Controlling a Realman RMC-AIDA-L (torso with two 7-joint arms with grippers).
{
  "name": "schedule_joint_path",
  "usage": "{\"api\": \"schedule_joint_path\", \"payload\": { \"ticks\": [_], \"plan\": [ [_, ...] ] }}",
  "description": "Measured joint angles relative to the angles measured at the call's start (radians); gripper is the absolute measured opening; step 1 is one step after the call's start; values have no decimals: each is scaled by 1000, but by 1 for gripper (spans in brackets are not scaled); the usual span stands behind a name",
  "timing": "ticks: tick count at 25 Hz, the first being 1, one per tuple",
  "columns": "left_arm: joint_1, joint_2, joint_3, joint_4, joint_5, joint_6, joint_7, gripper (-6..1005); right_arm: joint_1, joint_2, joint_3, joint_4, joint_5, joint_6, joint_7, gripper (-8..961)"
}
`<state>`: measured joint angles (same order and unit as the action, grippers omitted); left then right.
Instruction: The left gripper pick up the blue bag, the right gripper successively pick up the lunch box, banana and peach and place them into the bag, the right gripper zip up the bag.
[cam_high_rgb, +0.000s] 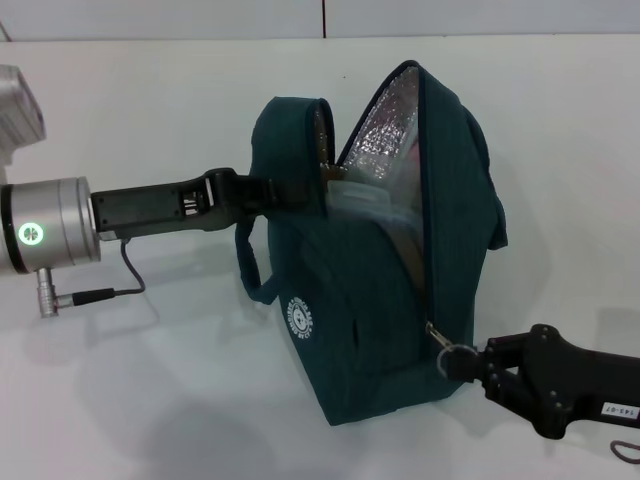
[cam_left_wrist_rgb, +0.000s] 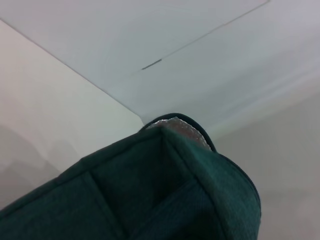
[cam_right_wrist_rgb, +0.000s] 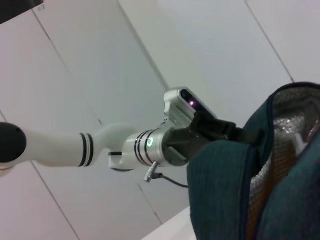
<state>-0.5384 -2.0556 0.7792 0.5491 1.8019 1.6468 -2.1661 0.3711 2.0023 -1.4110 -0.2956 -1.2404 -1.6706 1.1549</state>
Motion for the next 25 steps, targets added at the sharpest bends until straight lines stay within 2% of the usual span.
{"api": "schedule_joint_path", "payload": {
  "ticks": [6,14,25],
  "plan": [
    [0,0,0,0,3,-6,0,35,-16,-12,45,-3,0,-20,3,17],
    [0,0,0,0,6,-17,0,36,-10,-13,71,-4,1,-37,2,18],
    [2,0,1,0,7,-19,8,36,-2,7,72,-81,1,-36,2,19]
  ]
}}
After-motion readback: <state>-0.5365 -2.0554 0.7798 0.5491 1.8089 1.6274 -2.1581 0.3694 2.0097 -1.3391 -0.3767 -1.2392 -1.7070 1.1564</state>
